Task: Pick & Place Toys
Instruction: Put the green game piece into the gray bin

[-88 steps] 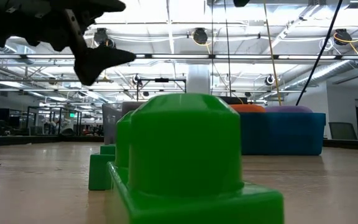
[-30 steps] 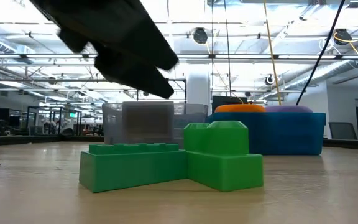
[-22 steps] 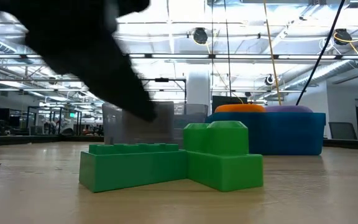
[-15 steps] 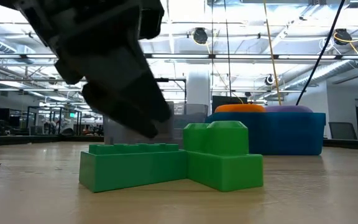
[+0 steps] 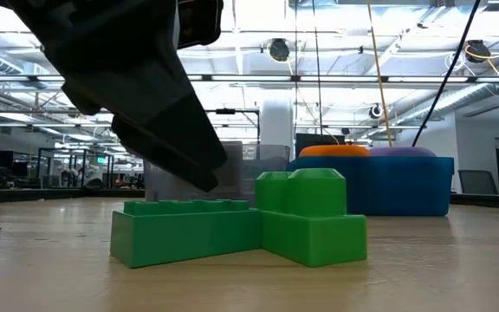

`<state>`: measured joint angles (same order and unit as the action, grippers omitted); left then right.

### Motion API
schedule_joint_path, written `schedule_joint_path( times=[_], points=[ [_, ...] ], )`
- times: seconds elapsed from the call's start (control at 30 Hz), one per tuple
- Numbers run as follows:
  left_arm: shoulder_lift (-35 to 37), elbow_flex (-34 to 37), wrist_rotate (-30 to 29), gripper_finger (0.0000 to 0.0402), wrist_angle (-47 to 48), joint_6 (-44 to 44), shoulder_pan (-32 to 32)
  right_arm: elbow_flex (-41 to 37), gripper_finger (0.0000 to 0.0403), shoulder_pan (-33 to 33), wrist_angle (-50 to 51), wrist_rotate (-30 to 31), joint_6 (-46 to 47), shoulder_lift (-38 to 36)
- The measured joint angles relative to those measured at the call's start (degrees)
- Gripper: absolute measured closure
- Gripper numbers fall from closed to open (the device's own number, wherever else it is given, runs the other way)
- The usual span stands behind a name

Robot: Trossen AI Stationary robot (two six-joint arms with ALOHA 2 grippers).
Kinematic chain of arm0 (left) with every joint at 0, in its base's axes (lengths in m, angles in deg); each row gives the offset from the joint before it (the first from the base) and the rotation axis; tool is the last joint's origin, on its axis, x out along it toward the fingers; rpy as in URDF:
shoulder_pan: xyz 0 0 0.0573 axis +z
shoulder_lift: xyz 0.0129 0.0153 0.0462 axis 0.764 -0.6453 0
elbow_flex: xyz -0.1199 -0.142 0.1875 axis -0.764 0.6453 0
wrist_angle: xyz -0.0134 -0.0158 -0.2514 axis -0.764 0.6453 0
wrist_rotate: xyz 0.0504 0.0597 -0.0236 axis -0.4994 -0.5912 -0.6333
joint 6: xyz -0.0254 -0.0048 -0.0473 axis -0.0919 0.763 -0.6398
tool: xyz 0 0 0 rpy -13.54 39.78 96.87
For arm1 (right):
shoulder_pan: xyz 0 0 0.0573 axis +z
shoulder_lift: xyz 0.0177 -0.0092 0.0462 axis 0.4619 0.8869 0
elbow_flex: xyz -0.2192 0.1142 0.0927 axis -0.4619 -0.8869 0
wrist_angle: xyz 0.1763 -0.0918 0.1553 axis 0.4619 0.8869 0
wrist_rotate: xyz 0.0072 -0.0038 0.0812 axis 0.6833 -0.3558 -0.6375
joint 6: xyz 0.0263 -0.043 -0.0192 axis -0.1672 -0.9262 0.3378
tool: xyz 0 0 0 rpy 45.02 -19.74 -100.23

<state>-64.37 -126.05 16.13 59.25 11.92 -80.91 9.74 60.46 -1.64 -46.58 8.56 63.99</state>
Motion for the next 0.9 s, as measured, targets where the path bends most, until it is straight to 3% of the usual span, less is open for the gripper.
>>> schedule_joint_path(
  times=[0.23, 0.47, 0.67, 0.9],
  points=[
    [0.1, 0.0, -2.9, 0.0062, -0.3, 0.0, 0.6, 0.0, 0.0110, 0.0, 0.4, 0.5, 0.1, 0.0],
    [-1.4, 0.0, 5.6, 0.0062, 0.1, -0.5, -0.1, 0.0, 0.0110, 0.0, 0.5, 0.5, 0.2, 0.0],
    [-4.6, -0.1, 4.6, 0.0062, -2.8, 3.9, 0.2, 0.0, 0.0110, 0.0, 0.6, 0.5, 0.2, 0.0],
    [-5.0, -0.2, 4.1, 0.0068, 0.6, 2.5, 1.3, 0.0, 0.0110, 0.0, 0.4, 0.5, 0.2, 0.0]
  ],
)
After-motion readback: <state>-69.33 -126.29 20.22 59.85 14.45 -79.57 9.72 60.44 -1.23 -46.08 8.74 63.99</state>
